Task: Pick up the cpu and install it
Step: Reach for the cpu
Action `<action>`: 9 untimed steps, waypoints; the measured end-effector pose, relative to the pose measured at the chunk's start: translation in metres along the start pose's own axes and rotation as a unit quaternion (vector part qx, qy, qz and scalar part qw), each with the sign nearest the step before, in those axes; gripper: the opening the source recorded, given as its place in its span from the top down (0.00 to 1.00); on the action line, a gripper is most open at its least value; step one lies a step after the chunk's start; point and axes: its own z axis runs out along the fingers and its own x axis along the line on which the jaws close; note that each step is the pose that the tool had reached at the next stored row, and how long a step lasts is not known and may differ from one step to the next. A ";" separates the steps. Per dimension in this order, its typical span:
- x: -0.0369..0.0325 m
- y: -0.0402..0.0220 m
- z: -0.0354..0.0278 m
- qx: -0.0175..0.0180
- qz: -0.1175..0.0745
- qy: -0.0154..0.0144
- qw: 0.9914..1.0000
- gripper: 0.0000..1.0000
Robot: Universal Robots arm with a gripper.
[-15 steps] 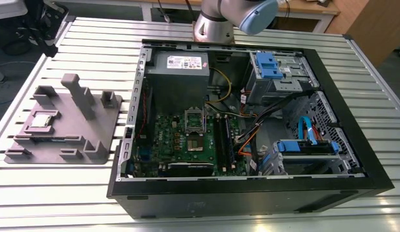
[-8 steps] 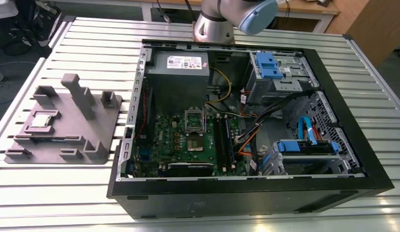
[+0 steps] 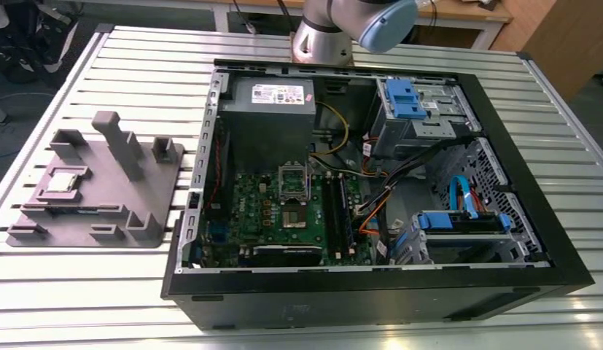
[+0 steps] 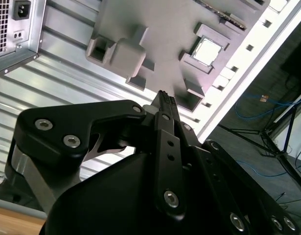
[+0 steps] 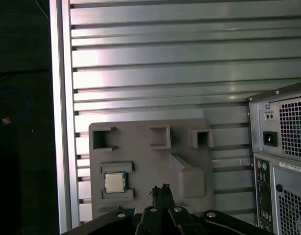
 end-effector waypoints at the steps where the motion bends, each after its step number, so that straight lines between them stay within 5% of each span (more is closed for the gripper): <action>1: 0.0021 -0.0002 0.0006 0.000 0.000 0.000 1.000 0.89; 9: 0.0171 -0.0017 0.0063 0.001 0.000 0.000 1.000 0.89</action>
